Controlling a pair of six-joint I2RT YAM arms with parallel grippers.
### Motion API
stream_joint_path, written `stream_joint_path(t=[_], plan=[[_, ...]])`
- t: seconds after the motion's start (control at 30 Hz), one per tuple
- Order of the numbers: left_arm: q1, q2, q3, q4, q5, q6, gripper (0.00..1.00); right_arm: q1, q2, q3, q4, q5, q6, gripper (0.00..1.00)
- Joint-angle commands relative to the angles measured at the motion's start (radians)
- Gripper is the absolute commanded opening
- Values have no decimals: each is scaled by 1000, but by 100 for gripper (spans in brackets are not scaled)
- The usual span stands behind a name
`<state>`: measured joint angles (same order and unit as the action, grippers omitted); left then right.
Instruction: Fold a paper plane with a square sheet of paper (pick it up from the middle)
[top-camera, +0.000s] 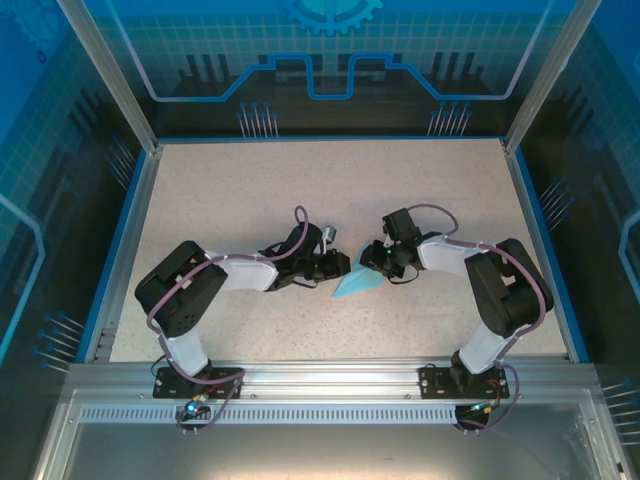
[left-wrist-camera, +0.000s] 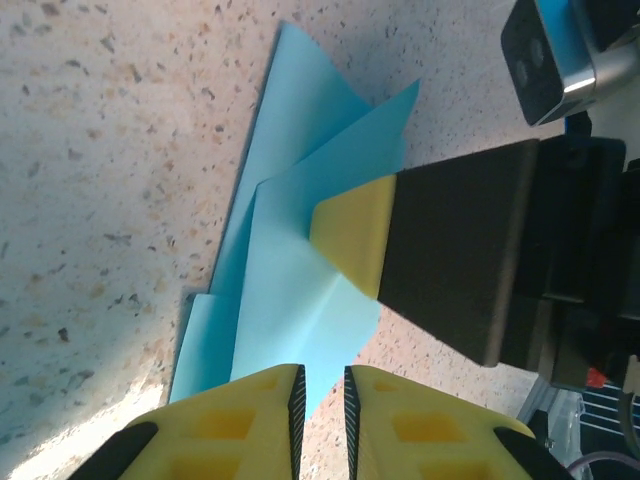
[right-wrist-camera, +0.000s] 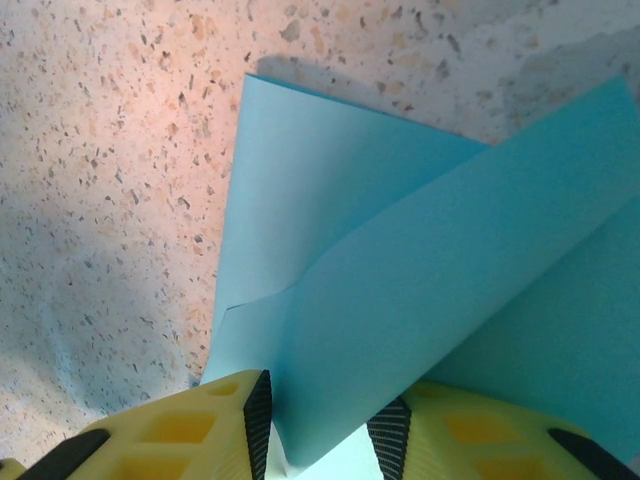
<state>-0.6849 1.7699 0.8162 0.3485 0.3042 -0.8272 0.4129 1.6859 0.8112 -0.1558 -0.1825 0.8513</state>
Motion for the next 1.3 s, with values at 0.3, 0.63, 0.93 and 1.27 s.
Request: stream_joint_path(t=[0.3,0.63,0.93,1.27], plan=[[2,101,82,8,133,-28,21,7,61,-75,-100,99,-64,38],[-1,140,114,-93,104,-15,17,4,38,-57,-112,61,-51,39],[0,161,115,-120,81,-15,10,3,-47,-9,-153,0,-45,45],[0,166,115,-107,98,-17,10,17,-94,34,-236,-8,-26,50]])
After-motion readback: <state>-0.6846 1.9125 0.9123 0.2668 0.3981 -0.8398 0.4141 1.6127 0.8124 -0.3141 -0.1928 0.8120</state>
